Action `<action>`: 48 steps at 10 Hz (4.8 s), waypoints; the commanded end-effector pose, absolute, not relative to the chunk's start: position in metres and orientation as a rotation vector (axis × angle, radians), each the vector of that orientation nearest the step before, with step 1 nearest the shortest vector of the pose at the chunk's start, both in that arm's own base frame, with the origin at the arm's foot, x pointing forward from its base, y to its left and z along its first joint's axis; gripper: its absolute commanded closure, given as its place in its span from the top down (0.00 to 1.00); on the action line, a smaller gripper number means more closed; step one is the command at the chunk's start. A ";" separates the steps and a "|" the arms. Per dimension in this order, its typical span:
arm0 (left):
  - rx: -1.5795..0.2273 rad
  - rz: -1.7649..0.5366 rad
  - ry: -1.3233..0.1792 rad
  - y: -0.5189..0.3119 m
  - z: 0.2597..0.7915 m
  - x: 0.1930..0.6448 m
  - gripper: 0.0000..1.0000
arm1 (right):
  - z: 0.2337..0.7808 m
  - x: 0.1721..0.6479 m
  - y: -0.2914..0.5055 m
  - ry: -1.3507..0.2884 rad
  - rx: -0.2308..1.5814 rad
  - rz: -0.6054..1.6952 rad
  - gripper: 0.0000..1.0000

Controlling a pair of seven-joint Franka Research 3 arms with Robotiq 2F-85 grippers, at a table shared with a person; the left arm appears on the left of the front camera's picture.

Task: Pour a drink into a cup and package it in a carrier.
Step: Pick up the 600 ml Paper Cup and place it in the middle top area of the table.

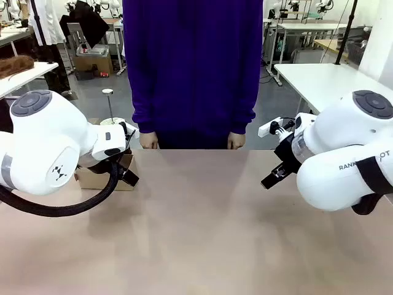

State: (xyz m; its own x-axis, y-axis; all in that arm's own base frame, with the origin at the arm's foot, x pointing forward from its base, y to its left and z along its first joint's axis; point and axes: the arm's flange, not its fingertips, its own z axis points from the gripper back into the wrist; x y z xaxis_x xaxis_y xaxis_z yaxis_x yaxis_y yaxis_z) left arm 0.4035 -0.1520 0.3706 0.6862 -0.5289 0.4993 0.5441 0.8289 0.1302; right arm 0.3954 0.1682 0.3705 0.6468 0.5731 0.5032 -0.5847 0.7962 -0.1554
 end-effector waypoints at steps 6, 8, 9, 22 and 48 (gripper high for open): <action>-0.029 -0.601 -0.550 -0.152 0.371 0.403 1.00 | 0.371 0.395 0.168 -0.565 0.022 0.659 1.00; -0.029 -0.601 -0.550 -0.152 0.371 0.403 1.00 | 0.371 0.395 0.168 -0.565 0.022 0.659 1.00; -0.029 -0.601 -0.550 -0.152 0.371 0.403 1.00 | 0.370 0.395 0.168 -0.565 0.021 0.659 1.00; -0.029 -0.601 -0.550 -0.152 0.371 0.403 1.00 | 0.556 0.410 -0.191 -0.923 0.607 0.976 1.00; -0.029 -0.601 -0.550 -0.152 0.371 0.403 1.00 | 0.263 0.407 -0.194 -1.313 0.923 0.769 1.00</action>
State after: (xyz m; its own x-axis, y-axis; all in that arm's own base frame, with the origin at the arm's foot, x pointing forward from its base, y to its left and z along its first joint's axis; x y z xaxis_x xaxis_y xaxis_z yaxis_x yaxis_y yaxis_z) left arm 0.4036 -0.1522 0.3704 0.6860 -0.5298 0.4987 0.5443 0.8285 0.1315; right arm 0.4037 -0.2030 0.2715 0.1535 -0.0417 0.9873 -0.8944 0.4190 0.1567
